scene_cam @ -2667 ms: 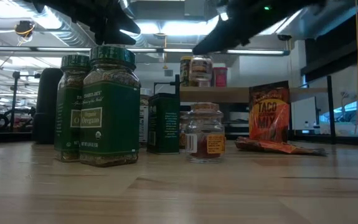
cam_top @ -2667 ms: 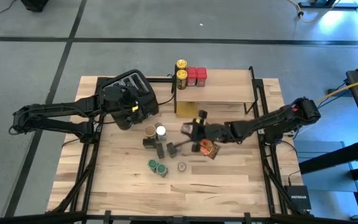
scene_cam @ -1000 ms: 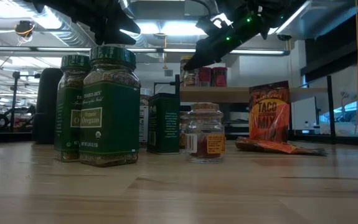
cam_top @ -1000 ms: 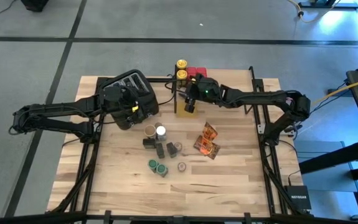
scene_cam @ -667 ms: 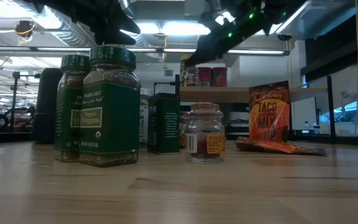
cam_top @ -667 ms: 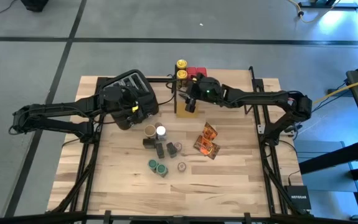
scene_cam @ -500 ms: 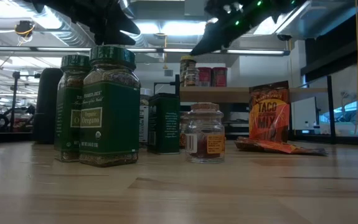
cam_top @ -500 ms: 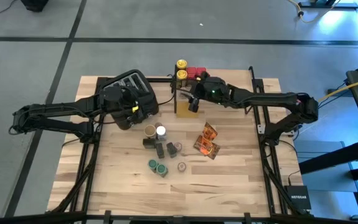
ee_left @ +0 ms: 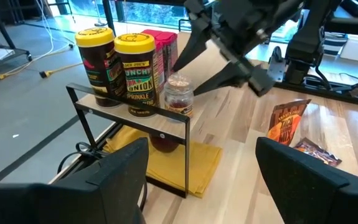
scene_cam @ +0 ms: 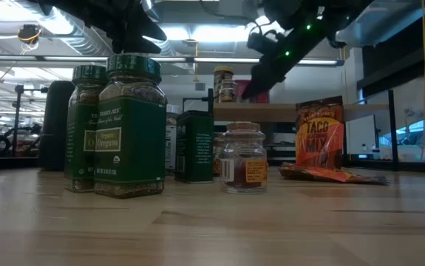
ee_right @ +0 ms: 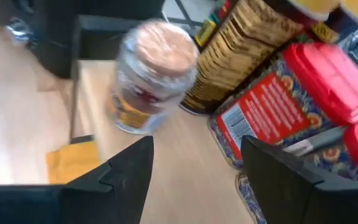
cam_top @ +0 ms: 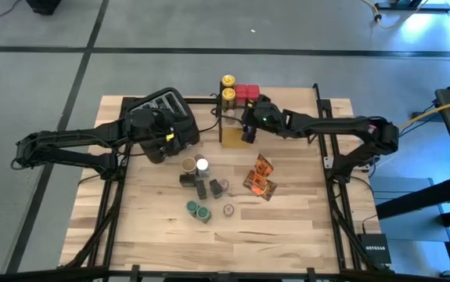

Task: Shelf spices
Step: Put the brown seasoning bottle on the shelf

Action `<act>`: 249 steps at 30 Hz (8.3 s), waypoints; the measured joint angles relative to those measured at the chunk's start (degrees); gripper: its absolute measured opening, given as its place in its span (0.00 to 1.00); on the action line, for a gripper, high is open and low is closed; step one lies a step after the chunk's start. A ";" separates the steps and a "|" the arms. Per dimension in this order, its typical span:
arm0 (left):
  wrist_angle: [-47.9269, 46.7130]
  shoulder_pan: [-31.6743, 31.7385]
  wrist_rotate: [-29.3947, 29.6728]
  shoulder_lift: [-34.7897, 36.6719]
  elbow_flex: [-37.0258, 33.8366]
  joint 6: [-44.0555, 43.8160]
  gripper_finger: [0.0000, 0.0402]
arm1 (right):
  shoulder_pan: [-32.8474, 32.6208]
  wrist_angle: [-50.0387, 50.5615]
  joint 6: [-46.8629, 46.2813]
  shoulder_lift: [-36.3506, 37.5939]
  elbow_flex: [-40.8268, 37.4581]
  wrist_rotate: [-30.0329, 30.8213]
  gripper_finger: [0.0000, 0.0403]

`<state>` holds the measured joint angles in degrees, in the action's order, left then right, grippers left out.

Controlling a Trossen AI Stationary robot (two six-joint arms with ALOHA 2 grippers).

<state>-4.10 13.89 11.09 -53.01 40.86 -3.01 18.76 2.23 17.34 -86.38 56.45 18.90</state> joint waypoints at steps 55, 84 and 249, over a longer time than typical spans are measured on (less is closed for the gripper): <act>-0.02 0.01 0.00 0.00 0.00 -0.79 0.72 | -35.47 -3.10 -18.40 -14.34 0.02 -24.52 0.62; 0.00 0.00 0.00 0.00 0.00 -0.04 0.72 | -35.99 -12.93 -15.20 -20.66 0.00 -22.95 0.56; -0.28 -0.02 0.00 -0.02 0.02 -0.02 0.72 | -0.74 40.48 -21.42 -2.45 38.15 -2.03 0.59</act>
<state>-4.38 13.87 11.09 -53.04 40.88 -3.02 18.02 42.71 -4.08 -88.84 94.60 16.86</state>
